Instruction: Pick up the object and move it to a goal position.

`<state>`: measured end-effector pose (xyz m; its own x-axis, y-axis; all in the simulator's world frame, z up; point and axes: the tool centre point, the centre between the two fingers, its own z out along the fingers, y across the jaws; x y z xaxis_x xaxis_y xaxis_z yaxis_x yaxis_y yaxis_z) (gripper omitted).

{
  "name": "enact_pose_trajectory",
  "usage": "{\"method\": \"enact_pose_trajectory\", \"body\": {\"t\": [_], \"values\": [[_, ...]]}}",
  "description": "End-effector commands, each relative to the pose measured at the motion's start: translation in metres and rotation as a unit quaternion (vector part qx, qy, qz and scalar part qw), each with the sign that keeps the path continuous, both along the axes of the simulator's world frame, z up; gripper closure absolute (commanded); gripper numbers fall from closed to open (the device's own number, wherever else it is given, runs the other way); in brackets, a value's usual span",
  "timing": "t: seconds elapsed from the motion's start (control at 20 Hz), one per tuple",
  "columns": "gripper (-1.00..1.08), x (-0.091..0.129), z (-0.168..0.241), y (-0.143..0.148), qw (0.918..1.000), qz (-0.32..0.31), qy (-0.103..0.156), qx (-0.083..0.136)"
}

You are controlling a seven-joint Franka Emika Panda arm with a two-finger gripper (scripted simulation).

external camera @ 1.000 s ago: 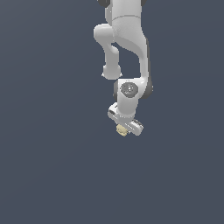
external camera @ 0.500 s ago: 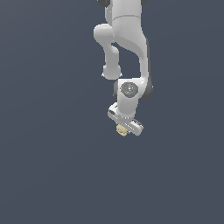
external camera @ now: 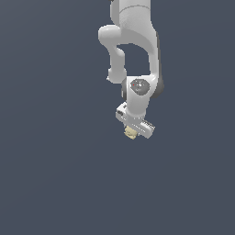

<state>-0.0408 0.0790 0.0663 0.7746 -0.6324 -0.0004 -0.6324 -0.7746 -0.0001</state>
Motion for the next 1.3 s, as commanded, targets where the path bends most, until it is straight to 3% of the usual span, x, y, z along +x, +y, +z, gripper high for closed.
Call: {"method": "enact_pose_trajectory", "body": {"t": [0.0,1.25], "values": [[1.08,-0.005,0.014,0.007,1.0000,0.000,0.000,0.000],[1.08,-0.083,0.250,0.128,1.0000,0.000,-0.001,-0.002]]}}
